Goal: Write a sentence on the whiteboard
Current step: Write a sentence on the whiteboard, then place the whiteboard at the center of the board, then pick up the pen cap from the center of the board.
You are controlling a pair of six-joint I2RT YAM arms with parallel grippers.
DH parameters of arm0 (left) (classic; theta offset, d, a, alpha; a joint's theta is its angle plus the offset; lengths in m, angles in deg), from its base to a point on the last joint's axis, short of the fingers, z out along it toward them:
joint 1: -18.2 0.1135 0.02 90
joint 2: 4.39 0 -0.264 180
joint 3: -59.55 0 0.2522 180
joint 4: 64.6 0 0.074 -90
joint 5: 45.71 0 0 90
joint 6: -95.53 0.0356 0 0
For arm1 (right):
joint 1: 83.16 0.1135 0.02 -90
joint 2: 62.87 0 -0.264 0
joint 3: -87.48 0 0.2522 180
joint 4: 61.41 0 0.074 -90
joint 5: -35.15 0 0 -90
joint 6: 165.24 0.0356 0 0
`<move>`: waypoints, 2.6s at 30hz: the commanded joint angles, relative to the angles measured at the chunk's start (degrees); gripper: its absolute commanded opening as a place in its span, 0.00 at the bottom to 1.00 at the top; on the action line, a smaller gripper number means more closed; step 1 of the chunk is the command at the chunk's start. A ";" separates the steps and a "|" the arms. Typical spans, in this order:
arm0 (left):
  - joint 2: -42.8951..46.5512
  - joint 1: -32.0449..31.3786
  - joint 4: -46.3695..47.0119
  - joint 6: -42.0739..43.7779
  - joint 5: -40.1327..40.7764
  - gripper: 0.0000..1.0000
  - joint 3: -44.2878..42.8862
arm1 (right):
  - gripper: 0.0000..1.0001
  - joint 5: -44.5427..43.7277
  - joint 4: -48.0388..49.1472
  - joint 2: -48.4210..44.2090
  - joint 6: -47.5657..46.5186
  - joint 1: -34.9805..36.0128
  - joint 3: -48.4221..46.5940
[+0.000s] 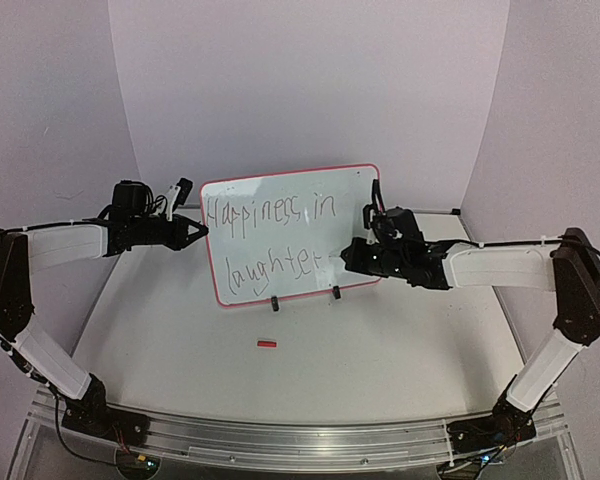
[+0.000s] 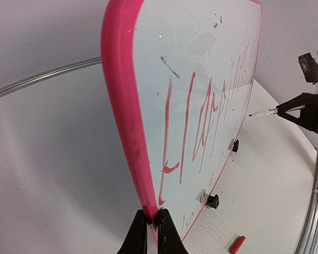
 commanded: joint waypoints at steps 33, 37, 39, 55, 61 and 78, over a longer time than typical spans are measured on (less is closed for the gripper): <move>0.93 -0.04 -1.06 3.06 2.41 0.00 -1.75 | 0.00 -0.84 3.12 4.31 -0.64 -0.12 -1.77; 1.26 -0.03 -0.81 2.89 2.61 0.10 -1.30 | 0.00 7.62 9.16 -0.91 -4.68 -0.12 3.50; 1.59 -0.02 -0.09 2.40 2.62 0.18 -0.51 | 0.00 9.94 9.75 -4.00 -6.11 -0.11 5.29; 21.28 -0.01 3.62 -5.01 17.30 0.76 14.47 | 0.00 22.04 6.78 -14.68 -5.60 -4.96 11.11; 36.21 -3.06 -5.76 -9.73 21.14 0.75 19.75 | 0.00 36.01 -2.31 -14.59 -6.49 -5.84 7.76; 9.39 -37.84 -7.73 -3.09 23.18 0.70 16.10 | 0.00 37.98 -6.76 -21.83 -2.74 -5.86 14.11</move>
